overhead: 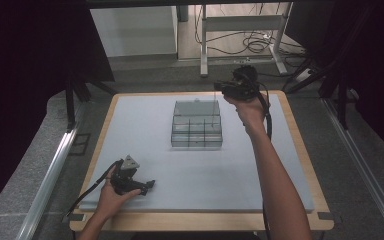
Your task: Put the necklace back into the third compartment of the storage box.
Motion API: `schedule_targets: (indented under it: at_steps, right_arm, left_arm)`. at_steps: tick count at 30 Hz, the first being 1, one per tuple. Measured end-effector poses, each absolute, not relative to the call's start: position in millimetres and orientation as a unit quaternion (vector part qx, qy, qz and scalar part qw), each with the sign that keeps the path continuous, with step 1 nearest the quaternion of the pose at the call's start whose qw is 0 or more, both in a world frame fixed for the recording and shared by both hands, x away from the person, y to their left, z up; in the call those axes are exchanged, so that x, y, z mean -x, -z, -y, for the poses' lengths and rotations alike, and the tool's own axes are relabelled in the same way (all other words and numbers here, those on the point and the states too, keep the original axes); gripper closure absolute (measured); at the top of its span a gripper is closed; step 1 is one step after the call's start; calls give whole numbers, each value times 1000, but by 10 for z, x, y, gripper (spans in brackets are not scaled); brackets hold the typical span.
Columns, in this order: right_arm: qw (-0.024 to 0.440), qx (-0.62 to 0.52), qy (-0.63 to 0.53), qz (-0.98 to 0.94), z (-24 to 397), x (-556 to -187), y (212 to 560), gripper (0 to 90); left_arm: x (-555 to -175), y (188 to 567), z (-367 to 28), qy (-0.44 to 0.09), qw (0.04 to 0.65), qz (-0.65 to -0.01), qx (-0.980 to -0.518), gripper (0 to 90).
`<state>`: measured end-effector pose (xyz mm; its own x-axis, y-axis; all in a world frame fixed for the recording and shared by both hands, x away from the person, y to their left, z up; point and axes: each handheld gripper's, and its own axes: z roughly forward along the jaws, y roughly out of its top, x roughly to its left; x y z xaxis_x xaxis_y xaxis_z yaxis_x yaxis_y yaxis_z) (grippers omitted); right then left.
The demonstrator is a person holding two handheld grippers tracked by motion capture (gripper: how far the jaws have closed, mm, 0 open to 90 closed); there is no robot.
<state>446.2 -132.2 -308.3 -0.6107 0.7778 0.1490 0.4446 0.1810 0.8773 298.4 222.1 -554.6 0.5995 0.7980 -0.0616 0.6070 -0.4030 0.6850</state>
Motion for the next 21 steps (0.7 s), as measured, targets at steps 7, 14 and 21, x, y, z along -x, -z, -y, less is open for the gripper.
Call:
schedule_targets:
  at_steps: [7,14,21]
  right_arm:
    - [170,-412,-500,-742,1309,-4593,3095,782]
    - [172,-429,-493,-737,1308,-4760,3227,782]
    - [169,-442,-474,-742,1305,-4851,3497,781]
  left_arm:
    - [-2987,5545,-2225,-140,342,-423,-827,0]
    - [-2988,5548,-2220,-140,345,-426,-825,0]
    - [-2988,5550,-2220,-141,345,-425,-825,0]
